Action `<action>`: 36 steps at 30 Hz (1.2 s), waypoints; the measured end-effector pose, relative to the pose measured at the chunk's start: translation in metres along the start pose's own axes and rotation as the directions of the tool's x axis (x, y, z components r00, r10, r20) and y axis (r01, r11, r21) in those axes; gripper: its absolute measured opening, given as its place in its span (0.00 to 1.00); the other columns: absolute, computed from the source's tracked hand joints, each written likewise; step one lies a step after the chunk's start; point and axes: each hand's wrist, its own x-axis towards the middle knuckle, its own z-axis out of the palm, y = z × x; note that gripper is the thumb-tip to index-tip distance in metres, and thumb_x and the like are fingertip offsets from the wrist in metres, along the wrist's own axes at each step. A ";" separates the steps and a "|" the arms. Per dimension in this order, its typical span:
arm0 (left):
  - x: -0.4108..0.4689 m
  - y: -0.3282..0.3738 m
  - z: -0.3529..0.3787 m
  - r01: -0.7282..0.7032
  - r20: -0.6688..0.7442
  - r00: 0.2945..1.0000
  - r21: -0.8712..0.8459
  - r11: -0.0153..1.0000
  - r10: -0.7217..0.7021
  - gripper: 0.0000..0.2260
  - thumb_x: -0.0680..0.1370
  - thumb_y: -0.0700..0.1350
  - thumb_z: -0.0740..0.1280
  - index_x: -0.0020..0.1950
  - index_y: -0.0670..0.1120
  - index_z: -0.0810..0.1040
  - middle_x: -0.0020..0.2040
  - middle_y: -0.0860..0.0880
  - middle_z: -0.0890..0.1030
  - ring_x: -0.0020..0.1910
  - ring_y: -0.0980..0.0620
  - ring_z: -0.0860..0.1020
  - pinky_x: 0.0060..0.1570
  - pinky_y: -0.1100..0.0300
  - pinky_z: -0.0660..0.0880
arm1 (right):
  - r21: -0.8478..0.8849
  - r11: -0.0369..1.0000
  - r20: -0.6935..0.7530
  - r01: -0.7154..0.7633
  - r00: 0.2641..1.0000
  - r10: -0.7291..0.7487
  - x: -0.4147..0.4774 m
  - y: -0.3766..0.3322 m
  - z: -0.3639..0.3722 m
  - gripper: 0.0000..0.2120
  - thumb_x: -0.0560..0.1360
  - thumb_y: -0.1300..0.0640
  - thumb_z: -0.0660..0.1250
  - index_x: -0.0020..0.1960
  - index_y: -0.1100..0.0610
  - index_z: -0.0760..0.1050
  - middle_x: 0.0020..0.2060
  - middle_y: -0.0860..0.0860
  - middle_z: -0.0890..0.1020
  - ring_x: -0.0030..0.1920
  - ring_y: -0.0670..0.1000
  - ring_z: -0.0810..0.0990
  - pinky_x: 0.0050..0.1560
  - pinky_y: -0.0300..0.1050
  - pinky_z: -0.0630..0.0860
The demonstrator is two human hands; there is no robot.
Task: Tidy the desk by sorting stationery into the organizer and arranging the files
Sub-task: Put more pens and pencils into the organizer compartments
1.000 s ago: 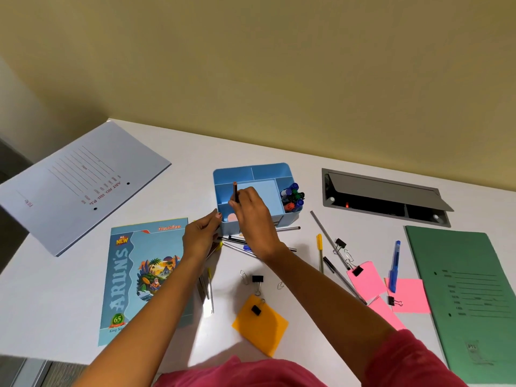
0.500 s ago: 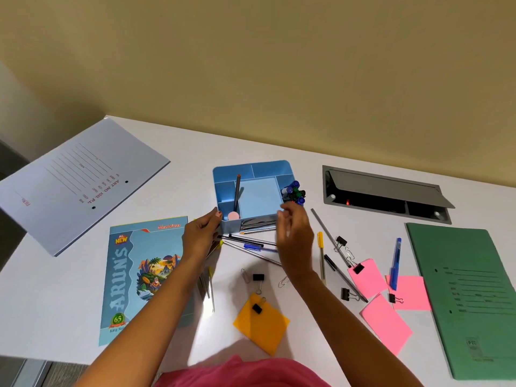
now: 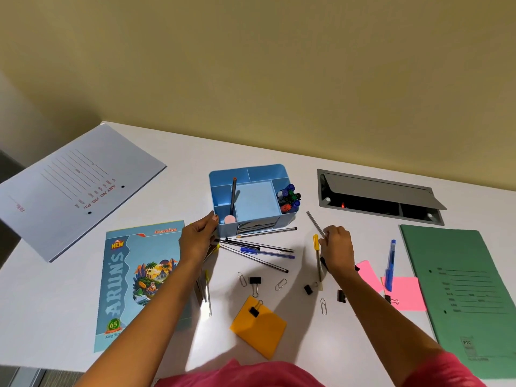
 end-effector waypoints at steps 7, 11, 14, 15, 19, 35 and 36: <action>-0.001 0.001 -0.001 -0.009 0.000 1.000 0.023 1.000 0.009 0.19 0.76 0.57 0.65 0.63 0.50 0.79 0.54 0.46 0.83 0.51 0.45 0.81 0.56 0.48 0.77 | 0.075 0.997 -0.034 -0.020 0.999 0.022 -0.008 -0.003 0.002 0.06 0.78 0.60 0.63 0.52 0.62 0.72 0.48 0.58 0.76 0.45 0.55 0.75 0.46 0.47 0.76; 0.000 -0.001 -0.002 0.009 0.005 1.000 0.011 1.000 -0.009 0.18 0.75 0.58 0.67 0.62 0.51 0.79 0.53 0.46 0.84 0.51 0.43 0.81 0.55 0.44 0.78 | 0.343 0.939 -0.191 -0.035 0.976 0.106 -0.027 -0.020 -0.016 0.05 0.76 0.62 0.63 0.50 0.58 0.67 0.44 0.56 0.73 0.41 0.54 0.75 0.43 0.52 0.78; -0.001 0.001 0.000 0.018 0.004 1.000 -0.013 1.000 -0.018 0.18 0.76 0.56 0.67 0.63 0.49 0.79 0.53 0.44 0.84 0.51 0.43 0.81 0.55 0.45 0.78 | 0.439 0.889 -0.465 0.133 0.880 0.098 -0.045 -0.047 -0.038 0.06 0.74 0.67 0.62 0.47 0.60 0.66 0.37 0.58 0.72 0.34 0.52 0.71 0.34 0.46 0.72; -0.001 0.000 0.001 0.018 0.004 1.000 -0.019 1.000 -0.018 0.18 0.76 0.56 0.66 0.63 0.49 0.79 0.53 0.44 0.83 0.51 0.43 0.81 0.55 0.46 0.78 | 0.373 0.899 -0.596 0.231 0.802 0.042 -0.051 -0.057 -0.044 0.04 0.73 0.68 0.61 0.45 0.62 0.67 0.35 0.59 0.72 0.32 0.52 0.70 0.32 0.43 0.70; -0.002 0.001 0.000 0.020 0.010 1.000 -0.030 0.999 -0.020 0.18 0.76 0.56 0.66 0.63 0.49 0.79 0.54 0.44 0.83 0.51 0.43 0.81 0.55 0.47 0.78 | 0.371 0.793 -0.685 0.483 0.719 -0.117 -0.067 -0.102 -0.048 0.04 0.76 0.64 0.58 0.47 0.64 0.70 0.37 0.60 0.77 0.37 0.48 0.74 0.42 0.29 0.71; -0.003 0.001 -0.004 -0.018 -0.010 1.000 0.024 1.000 0.018 0.17 0.73 0.61 0.67 0.58 0.55 0.81 0.53 0.48 0.84 0.51 0.45 0.82 0.57 0.45 0.77 | 0.518 0.710 -0.201 0.476 0.875 -0.439 -0.056 -0.202 -0.014 0.12 0.79 0.62 0.56 0.59 0.66 0.72 0.55 0.60 0.77 0.55 0.57 0.75 0.56 0.52 0.73; -0.004 0.002 -0.004 -0.023 -0.011 1.000 0.033 0.999 0.023 0.17 0.74 0.60 0.67 0.59 0.54 0.81 0.53 0.47 0.84 0.52 0.45 0.81 0.57 0.45 0.77 | 0.539 0.702 -0.194 0.465 0.880 -0.434 -0.055 -0.201 -0.015 0.13 0.80 0.62 0.56 0.61 0.65 0.72 0.55 0.59 0.77 0.55 0.56 0.75 0.56 0.52 0.74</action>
